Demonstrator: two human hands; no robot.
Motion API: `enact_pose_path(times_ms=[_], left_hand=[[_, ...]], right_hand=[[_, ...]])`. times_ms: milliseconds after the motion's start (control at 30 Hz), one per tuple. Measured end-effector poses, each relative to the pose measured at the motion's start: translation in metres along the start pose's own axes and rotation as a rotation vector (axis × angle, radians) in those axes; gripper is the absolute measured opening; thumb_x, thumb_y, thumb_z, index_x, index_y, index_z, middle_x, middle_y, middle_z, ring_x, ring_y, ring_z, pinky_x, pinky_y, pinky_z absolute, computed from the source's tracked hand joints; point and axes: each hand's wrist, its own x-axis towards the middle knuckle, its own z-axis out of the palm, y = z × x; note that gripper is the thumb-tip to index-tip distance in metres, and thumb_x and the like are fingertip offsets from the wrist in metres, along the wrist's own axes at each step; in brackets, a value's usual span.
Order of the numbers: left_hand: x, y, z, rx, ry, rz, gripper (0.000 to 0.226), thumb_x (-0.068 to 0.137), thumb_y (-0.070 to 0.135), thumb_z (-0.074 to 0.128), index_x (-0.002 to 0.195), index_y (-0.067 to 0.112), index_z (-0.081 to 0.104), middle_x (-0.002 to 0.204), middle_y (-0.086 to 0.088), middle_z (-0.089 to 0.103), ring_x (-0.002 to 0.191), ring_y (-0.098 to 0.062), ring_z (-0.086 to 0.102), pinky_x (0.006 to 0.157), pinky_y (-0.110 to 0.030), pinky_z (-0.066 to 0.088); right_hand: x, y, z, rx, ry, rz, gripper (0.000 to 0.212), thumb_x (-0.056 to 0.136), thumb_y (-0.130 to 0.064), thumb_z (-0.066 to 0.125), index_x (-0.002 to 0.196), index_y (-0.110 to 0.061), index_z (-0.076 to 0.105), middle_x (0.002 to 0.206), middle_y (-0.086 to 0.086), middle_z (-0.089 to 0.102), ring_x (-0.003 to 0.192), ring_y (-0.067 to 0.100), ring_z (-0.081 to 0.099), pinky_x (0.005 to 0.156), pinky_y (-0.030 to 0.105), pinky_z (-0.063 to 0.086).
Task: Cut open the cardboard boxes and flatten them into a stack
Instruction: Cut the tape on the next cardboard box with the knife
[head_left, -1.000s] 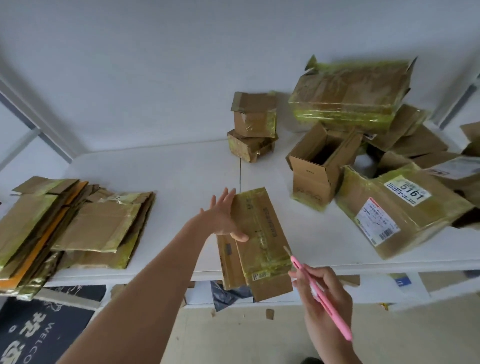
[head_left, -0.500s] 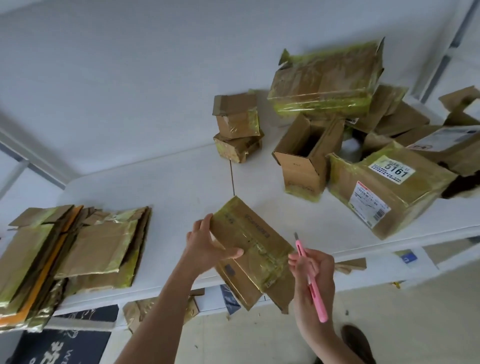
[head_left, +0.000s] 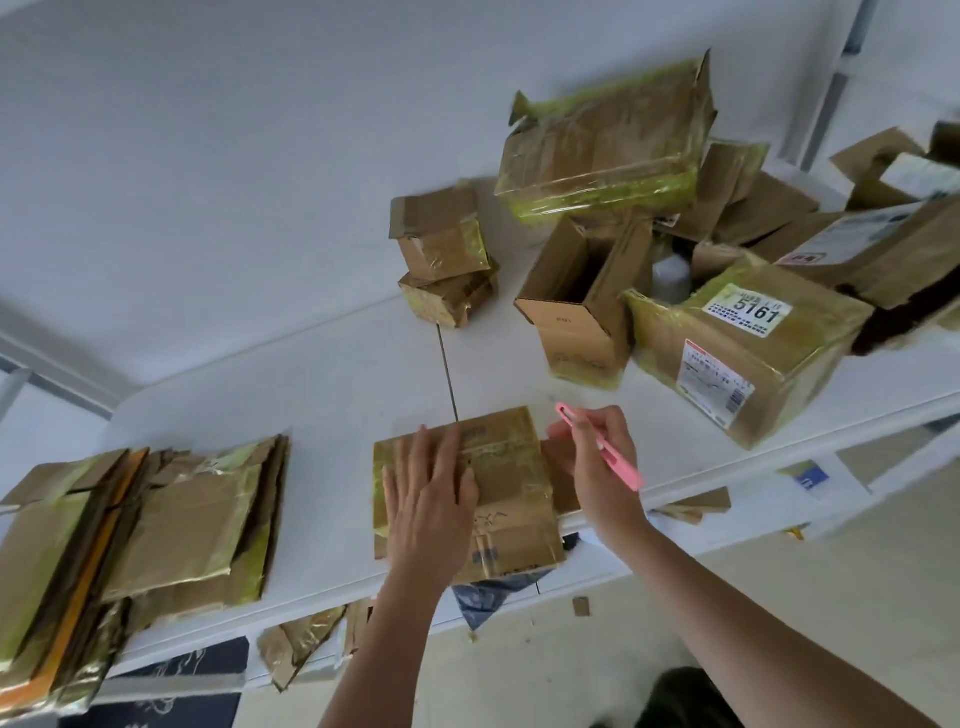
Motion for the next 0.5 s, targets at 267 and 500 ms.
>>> enact_pose_path(times_ms=[267,500], left_hand=[[0.017,-0.008,-0.003,0.107,-0.302,0.012,0.097,0.082,0.079,0.045,0.155,0.042,-0.008,0.163,0.008,-0.017,0.149,-0.018,-0.021,0.121,-0.046,-0.010],[0.018,-0.008,-0.005,0.103,-0.346,0.021,0.093,0.087,0.072,0.047,0.154,0.042,-0.010,0.162,0.007,-0.021,0.148,-0.019,-0.024,0.121,-0.046,-0.010]], right_hand=[[-0.009,-0.010,-0.013,0.305,0.017,0.268,0.007,0.099,-0.001,0.048,0.099,-0.004,0.054,0.079,0.015,0.064,0.078,0.018,0.068,0.078,0.037,0.061],[-0.005,0.000,-0.006,0.178,-0.058,0.223,0.010,0.100,-0.008,0.050,0.101,-0.004,0.060,0.081,0.011,0.068,0.083,0.022,0.069,0.079,0.033,0.058]])
